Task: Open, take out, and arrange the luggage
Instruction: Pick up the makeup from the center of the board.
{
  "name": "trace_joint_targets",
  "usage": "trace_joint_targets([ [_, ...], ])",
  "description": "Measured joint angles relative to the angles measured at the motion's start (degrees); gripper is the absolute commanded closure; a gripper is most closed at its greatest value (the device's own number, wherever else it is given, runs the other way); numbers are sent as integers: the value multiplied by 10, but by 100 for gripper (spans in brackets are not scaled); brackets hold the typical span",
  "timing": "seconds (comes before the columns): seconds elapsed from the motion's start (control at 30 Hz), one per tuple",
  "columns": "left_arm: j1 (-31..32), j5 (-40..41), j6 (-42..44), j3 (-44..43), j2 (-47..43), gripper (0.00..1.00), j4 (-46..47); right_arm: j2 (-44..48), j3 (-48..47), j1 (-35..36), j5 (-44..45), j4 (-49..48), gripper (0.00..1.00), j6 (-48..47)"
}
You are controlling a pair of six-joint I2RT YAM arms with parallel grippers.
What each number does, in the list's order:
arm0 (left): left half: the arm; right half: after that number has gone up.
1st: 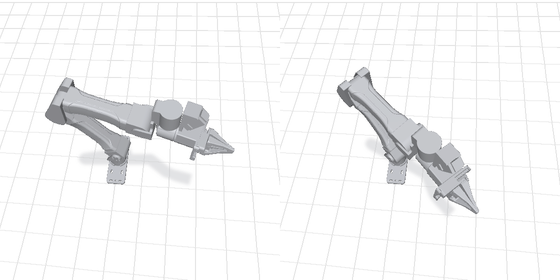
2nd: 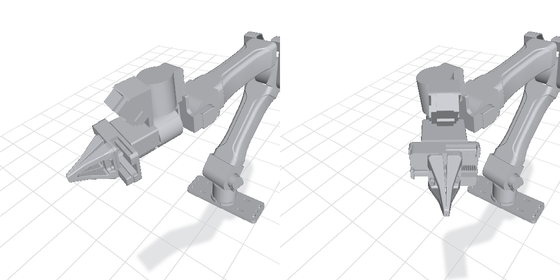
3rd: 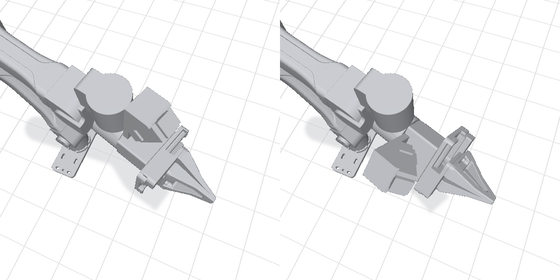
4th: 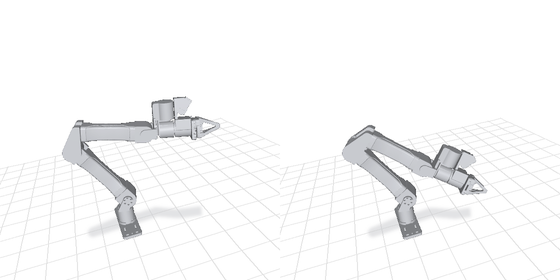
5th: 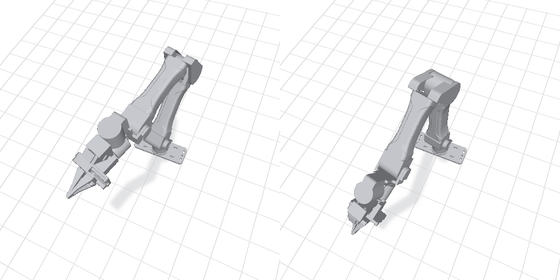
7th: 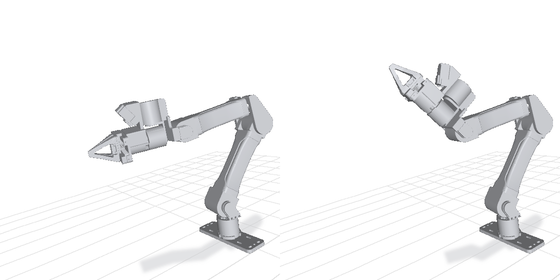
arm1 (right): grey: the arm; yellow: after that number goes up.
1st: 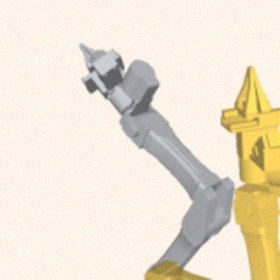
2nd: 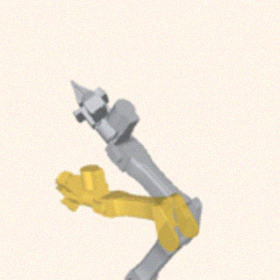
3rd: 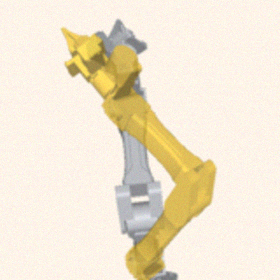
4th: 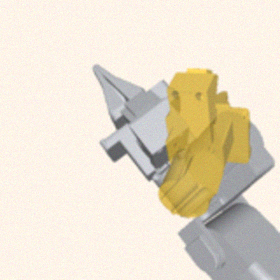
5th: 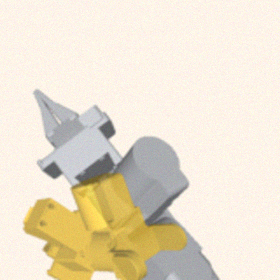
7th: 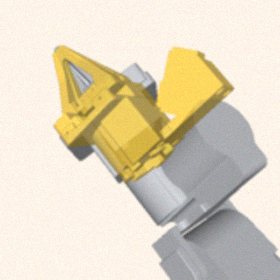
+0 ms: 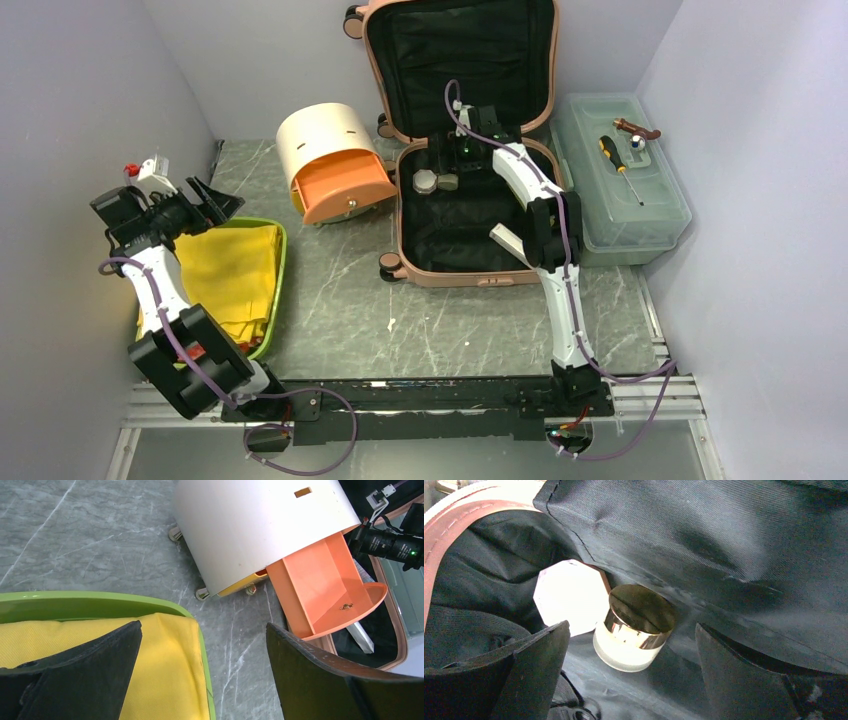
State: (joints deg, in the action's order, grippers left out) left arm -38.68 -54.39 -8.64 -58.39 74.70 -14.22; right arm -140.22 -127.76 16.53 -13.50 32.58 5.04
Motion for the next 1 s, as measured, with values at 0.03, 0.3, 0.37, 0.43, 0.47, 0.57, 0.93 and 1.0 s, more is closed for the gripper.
trace_joint_targets([
  [0.03, -1, 0, 0, 0, 1, 1, 0, -3, -1, -1, -10, -4, 2, 7],
  [0.3, -5, 0, 0, 0, 2, 1, 0, -45, -18, -3, -19, -10, 7, 31],
  [0.37, -6, 0, 0, 0, 2, 0, 0, -50, -18, -3, -19, -10, 13, 33],
  [0.43, -7, 0, 0, 0, 2, 1, 0, -50, -18, -4, -20, -10, 20, 36],
  [0.47, -7, 0, 0, 0, 2, 1, 1, -50, -18, -5, -21, -12, 25, 38],
  [0.57, -7, 0, 0, 0, 2, 0, 0, -50, -13, -9, -38, -23, 36, 41],
  [0.93, -7, -1, 0, 0, 6, 0, 2, 59, 174, -25, -113, -103, 40, -13],
  [1.0, -7, -2, 0, 0, 7, 1, 2, 93, 214, -26, -123, -115, 40, -36],
])
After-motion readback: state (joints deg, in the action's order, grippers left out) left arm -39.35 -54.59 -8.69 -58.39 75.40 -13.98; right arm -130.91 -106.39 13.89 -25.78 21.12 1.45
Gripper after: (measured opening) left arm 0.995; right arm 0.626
